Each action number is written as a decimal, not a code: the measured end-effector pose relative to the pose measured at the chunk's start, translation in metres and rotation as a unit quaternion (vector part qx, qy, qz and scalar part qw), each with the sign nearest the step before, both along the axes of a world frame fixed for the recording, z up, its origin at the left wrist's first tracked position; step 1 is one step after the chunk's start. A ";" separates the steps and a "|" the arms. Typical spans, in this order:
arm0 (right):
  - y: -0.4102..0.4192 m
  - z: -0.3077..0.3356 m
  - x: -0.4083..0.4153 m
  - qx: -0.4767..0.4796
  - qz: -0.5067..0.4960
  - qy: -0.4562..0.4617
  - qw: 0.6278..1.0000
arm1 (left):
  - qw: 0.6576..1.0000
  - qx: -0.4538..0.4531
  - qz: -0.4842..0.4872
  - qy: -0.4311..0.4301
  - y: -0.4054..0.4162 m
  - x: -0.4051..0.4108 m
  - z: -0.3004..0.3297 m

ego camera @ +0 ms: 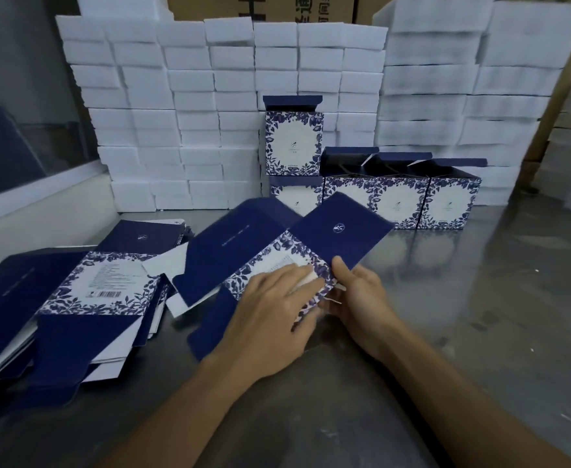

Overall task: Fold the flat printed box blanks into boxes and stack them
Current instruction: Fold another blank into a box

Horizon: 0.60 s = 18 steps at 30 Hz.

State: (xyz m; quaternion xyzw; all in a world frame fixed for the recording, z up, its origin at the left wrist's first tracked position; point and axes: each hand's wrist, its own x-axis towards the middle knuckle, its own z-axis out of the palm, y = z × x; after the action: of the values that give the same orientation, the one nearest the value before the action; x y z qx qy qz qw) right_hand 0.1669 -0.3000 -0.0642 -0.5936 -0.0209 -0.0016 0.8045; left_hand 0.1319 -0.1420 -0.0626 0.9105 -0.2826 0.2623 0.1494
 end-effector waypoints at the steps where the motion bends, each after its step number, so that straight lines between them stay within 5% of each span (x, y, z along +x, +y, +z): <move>1: -0.002 -0.001 0.002 -0.007 -0.022 -0.003 1.000 | 1.000 -0.016 0.010 0.012 0.003 0.003 -0.001; 9: -0.028 0.003 0.012 -0.021 -0.199 0.019 0.980 | 0.961 -0.158 0.217 0.061 0.055 0.027 -0.005; 15: -0.033 0.005 0.009 0.032 -0.213 0.036 0.976 | 0.903 -0.367 0.107 0.194 0.060 0.025 -0.003; 18: -0.040 0.003 0.012 0.037 -0.250 0.030 0.967 | 0.892 -0.387 0.078 0.218 0.057 0.029 -0.005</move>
State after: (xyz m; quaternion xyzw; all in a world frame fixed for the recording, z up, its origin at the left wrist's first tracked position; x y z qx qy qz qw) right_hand 0.1792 -0.3396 -0.0612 -0.5494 0.1522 -0.1855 0.8004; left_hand 0.1606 -0.0850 -0.0673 0.8342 -0.0469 0.1563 0.5268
